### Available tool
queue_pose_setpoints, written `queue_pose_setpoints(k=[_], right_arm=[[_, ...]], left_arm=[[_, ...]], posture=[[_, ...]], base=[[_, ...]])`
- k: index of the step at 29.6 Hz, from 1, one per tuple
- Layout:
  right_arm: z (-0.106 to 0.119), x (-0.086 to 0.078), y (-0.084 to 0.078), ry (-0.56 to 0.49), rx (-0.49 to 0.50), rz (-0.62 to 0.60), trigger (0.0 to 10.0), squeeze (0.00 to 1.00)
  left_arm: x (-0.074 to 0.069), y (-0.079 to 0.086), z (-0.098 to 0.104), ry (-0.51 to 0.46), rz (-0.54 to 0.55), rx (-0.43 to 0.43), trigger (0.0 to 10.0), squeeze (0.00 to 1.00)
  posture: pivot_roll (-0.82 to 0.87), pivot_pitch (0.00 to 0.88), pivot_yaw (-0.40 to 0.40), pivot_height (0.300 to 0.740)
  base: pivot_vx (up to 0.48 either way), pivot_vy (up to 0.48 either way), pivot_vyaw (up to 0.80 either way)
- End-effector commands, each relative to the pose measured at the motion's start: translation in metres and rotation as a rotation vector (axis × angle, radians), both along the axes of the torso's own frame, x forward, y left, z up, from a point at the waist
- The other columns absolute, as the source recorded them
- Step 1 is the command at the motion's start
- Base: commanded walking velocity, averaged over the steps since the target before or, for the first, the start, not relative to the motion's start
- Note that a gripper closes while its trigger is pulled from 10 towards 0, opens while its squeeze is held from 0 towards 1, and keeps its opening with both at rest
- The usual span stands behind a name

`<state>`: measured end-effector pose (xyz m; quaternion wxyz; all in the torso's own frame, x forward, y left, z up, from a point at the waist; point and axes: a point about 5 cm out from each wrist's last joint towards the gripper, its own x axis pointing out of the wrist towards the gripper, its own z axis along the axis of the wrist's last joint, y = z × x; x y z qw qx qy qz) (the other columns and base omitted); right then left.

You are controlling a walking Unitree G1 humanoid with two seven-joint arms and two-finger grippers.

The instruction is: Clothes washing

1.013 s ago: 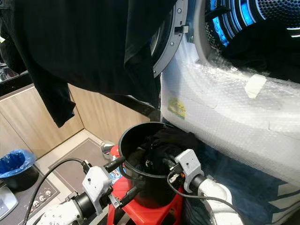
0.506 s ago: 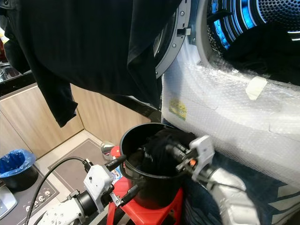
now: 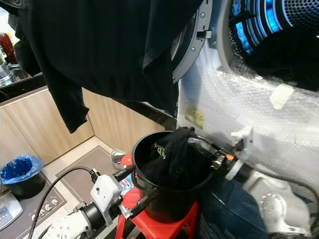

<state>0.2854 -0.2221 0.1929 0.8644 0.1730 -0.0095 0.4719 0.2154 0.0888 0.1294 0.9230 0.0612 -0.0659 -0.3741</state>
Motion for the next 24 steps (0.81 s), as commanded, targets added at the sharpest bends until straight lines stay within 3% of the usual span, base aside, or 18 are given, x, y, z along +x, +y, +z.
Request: queue_pose_setpoints(k=[1, 12, 24], right_arm=[[0.036, -0.006, -0.008, -0.148, 0.049, 0.043, 10.0, 0.0], [0.107, -0.012, -0.058, -0.379, 0.186, -0.037, 10.0, 0.0], [0.115, -0.011, -0.065, -0.377, 0.228, -0.049, 10.0, 0.0]], left_arm=[[0.001, 0.0, -0.002, 0.009, -0.001, -0.007, 10.0, 0.0], [0.002, -0.003, -0.002, 0.013, -0.005, -0.017, 10.0, 0.0], [0.003, -0.003, -0.002, 0.012, -0.003, -0.018, 10.0, 0.0]], posture=[[-0.08, 0.0, 0.019, 0.74], [-0.09, 0.02, 0.025, 0.74], [-0.09, 0.02, 0.025, 0.74]], base=[[0.0, 0.0, 0.0], [0.0, 0.0, 0.0], [0.0, 0.0, 0.0]])
